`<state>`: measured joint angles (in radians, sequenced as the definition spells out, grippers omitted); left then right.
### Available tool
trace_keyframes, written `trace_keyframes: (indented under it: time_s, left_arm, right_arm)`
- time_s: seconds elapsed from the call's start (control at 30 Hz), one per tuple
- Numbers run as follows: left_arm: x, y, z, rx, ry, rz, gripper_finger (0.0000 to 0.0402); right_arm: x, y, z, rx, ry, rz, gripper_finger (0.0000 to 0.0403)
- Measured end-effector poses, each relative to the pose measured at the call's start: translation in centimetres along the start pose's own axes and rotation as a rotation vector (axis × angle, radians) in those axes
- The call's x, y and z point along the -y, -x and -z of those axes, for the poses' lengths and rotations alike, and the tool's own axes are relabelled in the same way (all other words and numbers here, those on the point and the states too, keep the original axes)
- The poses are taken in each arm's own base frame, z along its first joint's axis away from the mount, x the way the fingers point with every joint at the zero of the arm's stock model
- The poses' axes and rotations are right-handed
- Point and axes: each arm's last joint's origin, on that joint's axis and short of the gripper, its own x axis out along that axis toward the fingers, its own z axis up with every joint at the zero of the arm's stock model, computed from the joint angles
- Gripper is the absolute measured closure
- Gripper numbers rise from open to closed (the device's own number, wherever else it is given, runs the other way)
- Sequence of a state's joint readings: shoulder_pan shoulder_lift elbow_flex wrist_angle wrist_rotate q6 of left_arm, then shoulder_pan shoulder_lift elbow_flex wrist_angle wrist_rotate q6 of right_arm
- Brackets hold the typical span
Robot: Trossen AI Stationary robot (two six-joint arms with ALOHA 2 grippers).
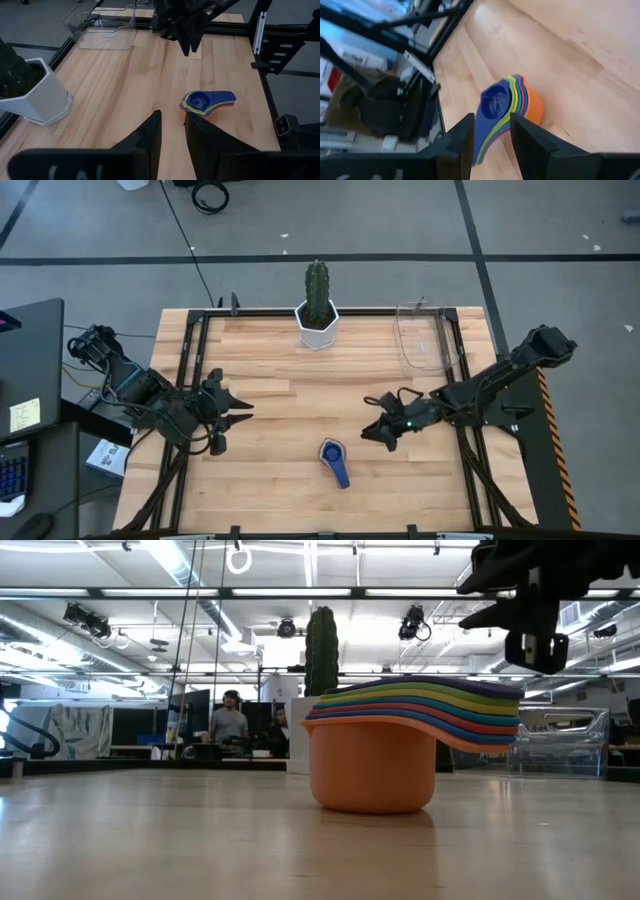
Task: Nest measuring cups in basket
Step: Put the stacked measuring cups into the transparent bin
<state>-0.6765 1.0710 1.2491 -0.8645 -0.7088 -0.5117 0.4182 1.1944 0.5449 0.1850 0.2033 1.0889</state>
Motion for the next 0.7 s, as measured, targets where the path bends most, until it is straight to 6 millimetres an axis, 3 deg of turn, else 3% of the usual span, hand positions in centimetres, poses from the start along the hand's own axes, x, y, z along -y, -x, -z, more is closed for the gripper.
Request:
trace_keyframes:
  time_s: [0.13,0.27,0.47,0.7]
  left_arm:
    - [0.0,0.0,0.0,0.000,0.000,0.000,0.0310]
    - [0.0,0.0,0.0,0.001,0.000,0.001,0.0310]
    - [0.0,0.0,0.0,0.002,0.002,0.001,0.0310]
    - [0.1,0.0,-0.1,0.007,0.007,0.004,0.0310]
  right_arm:
    - [-0.7,-0.6,1.2,0.050,-0.026,0.033,0.0274]
    - [-1.4,-2.5,2.0,0.025,-0.091,0.061,0.0274]
    - [-1.9,-5.5,3.0,-0.076,-0.169,0.089,0.0274]
    - [-2.3,-7.2,3.8,-0.210,-0.334,0.088,0.0274]
